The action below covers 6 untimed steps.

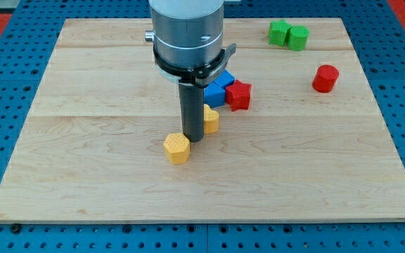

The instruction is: Push yellow heart to the group of blocks

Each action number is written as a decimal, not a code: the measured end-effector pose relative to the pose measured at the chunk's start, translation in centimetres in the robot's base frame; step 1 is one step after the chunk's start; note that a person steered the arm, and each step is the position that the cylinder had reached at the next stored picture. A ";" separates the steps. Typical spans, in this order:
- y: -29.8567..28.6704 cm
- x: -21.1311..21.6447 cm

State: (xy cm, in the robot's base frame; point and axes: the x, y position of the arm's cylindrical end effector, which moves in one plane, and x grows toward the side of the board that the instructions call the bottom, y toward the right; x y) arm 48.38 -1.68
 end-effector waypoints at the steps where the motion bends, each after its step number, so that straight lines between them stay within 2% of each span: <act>1: 0.5 -1.3; 5: 2.9 -4.0; 6: 0.9 -3.1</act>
